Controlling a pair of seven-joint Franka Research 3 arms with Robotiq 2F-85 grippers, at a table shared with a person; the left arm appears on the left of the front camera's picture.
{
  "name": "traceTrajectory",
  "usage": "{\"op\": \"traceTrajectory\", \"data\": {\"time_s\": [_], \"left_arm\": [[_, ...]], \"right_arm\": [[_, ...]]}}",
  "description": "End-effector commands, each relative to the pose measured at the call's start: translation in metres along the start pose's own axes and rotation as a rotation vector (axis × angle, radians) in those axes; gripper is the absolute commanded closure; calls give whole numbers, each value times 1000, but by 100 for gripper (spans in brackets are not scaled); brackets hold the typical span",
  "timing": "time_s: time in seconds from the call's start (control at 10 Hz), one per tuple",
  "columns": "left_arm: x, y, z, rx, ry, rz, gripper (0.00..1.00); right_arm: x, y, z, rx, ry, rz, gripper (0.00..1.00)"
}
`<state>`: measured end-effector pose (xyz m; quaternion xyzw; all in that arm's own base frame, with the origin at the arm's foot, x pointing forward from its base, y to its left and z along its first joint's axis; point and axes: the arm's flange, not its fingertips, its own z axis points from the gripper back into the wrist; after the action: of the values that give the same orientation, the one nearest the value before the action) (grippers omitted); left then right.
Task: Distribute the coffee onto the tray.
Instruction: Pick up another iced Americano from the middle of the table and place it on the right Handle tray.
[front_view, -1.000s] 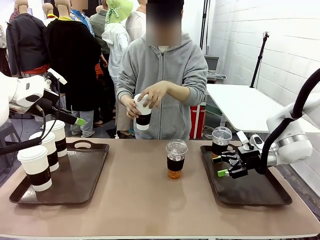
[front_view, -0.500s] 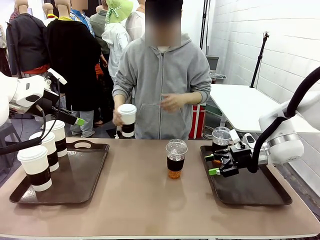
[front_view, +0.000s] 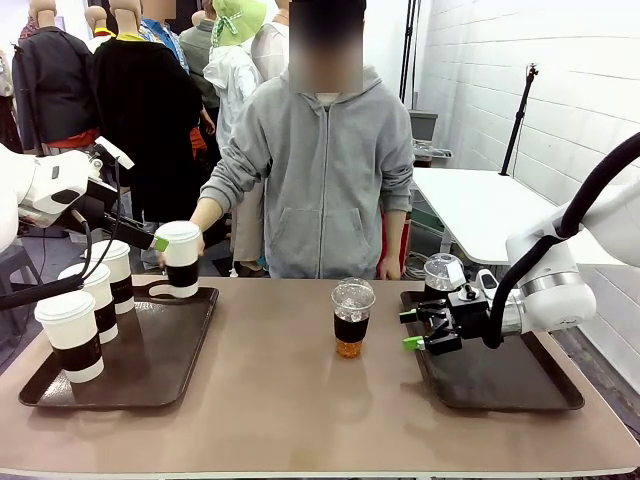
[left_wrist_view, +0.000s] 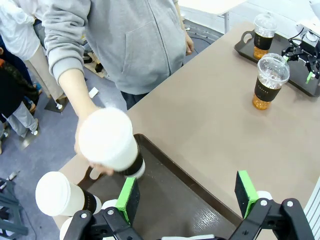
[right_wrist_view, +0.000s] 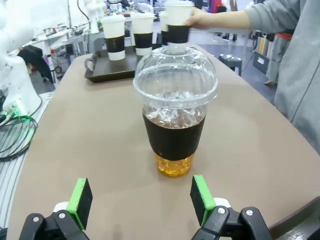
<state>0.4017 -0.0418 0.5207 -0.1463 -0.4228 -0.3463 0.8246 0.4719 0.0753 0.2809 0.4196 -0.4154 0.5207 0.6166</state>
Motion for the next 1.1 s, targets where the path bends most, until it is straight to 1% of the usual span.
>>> {"op": "traceTrajectory", "data": {"time_s": [0.0,0.2,0.6,0.8,0.9,1.0], "left_arm": [[-2,2,-1,-6,-1,8,0],[-2,2,-1,-6,-1,8,0],[-2,2,-1,-6,-1,8,0],[-2,2,-1,-6,-1,8,0],[-2,2,-1,-6,-1,8,0],[-2,2,-1,-6,-1,8,0]], "right_arm": [[0,6,-16,-54,-6,13,0],[2,0,-26,-79,-28,31,0],[0,-10,-42,-65,-65,35,0],[0,-13,-46,-73,-56,28,0],[2,-7,-35,-33,-39,13,0],[2,-7,-35,-33,-39,13,0]]}}
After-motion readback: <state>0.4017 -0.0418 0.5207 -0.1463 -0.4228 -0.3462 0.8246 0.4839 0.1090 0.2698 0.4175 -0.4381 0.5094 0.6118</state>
